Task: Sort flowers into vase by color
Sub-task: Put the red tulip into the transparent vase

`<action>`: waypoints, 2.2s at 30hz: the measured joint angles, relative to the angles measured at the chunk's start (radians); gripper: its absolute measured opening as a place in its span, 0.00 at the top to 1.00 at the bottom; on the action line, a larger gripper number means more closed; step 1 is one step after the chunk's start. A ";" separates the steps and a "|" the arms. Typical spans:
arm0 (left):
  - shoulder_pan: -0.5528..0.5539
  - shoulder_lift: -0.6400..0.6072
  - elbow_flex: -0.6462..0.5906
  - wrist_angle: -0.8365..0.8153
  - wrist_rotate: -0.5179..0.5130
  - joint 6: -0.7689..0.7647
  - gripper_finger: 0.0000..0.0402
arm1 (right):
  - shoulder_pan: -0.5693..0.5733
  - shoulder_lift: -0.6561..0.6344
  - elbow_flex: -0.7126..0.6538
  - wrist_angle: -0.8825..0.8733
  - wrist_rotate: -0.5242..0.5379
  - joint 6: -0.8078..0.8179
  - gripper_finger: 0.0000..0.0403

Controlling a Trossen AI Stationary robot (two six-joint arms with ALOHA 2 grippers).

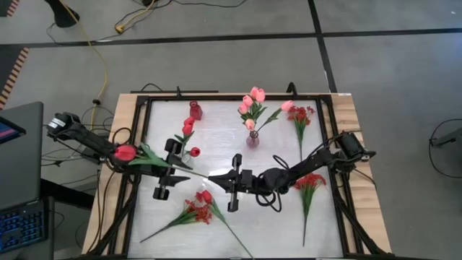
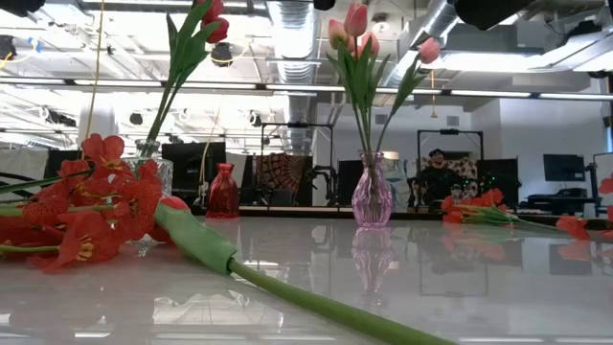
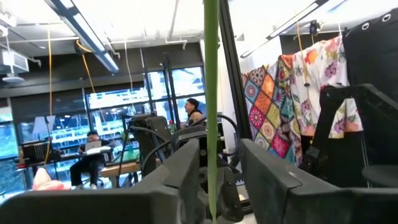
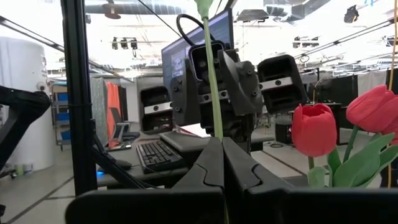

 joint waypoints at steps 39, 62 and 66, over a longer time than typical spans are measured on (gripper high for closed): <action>0.000 -0.061 0.001 -0.107 -0.016 -0.065 1.00 | 0.000 -0.005 -0.001 -0.082 0.002 0.004 0.31; 0.000 -0.454 0.142 -1.178 -0.245 -0.466 1.00 | -0.047 -0.005 -0.001 -0.261 0.035 0.135 0.26; 0.000 -0.454 0.143 -1.273 -0.336 -0.488 1.00 | -0.046 -0.005 -0.001 -0.263 0.032 0.135 0.26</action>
